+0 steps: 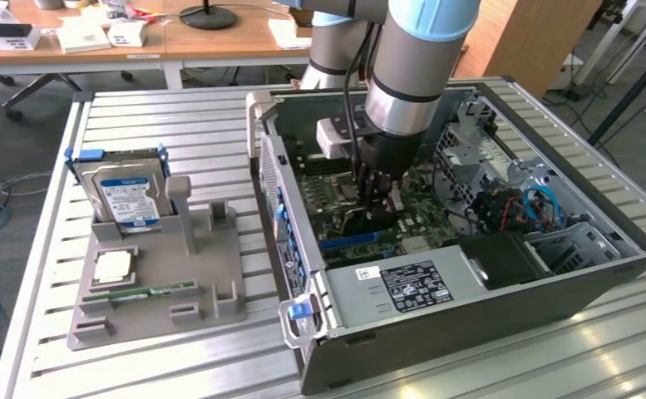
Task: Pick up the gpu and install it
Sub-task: 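Insert the gpu into the slot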
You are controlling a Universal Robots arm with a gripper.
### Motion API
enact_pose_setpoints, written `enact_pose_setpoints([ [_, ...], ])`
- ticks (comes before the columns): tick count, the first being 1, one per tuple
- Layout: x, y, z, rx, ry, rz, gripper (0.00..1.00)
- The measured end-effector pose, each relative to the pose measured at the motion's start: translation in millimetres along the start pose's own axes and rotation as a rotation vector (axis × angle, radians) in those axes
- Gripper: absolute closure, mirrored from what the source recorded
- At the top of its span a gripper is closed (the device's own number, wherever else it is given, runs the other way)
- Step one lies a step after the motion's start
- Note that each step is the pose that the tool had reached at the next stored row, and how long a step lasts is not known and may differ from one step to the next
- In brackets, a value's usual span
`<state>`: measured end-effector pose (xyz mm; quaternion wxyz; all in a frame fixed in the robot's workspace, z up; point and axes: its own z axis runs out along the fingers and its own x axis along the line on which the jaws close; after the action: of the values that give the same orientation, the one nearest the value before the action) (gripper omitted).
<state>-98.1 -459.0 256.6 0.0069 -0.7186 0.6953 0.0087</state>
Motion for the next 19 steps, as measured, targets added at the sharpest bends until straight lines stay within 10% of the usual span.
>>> enact_pose_setpoints([
  [19, 0.0, 0.0, 1.8, 0.0001, -0.0001, 0.0, 0.74],
])
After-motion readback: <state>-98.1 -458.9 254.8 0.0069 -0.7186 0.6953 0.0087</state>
